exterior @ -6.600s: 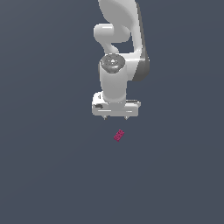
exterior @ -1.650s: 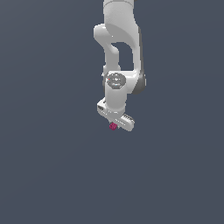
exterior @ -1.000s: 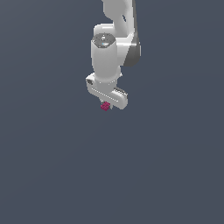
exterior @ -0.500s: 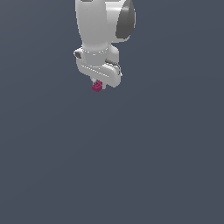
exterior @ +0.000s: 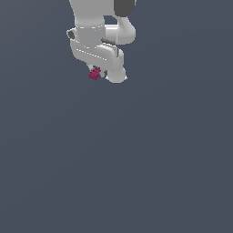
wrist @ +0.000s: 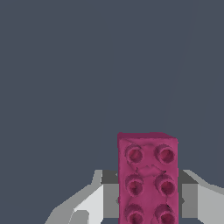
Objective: Pick up the object and move it to a goal position.
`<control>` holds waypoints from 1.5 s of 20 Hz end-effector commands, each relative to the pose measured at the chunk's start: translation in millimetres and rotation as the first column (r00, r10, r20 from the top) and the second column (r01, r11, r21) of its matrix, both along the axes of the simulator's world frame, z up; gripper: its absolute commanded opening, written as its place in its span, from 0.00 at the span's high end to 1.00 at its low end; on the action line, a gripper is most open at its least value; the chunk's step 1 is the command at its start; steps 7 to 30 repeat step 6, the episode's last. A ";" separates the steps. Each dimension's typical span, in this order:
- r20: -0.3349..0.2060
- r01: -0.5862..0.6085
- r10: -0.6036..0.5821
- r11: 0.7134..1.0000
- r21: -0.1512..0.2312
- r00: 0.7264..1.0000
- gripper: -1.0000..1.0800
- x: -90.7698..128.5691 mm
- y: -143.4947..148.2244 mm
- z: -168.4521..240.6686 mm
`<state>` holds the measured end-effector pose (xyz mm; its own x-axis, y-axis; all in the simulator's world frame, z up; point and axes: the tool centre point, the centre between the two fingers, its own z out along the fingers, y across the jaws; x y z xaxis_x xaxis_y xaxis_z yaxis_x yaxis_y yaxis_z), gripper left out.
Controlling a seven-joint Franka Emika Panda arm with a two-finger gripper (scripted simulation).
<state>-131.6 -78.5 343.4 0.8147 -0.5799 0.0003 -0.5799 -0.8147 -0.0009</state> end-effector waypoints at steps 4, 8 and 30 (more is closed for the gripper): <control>-0.001 -0.002 0.002 1.000 -0.001 1.000 1.00 -3.8 -4.1 13.4; -0.001 -0.002 0.002 1.000 -0.001 1.000 1.00 -3.9 -4.4 14.2; -0.001 -0.002 0.002 1.000 -0.001 1.000 1.00 -3.9 -4.4 14.2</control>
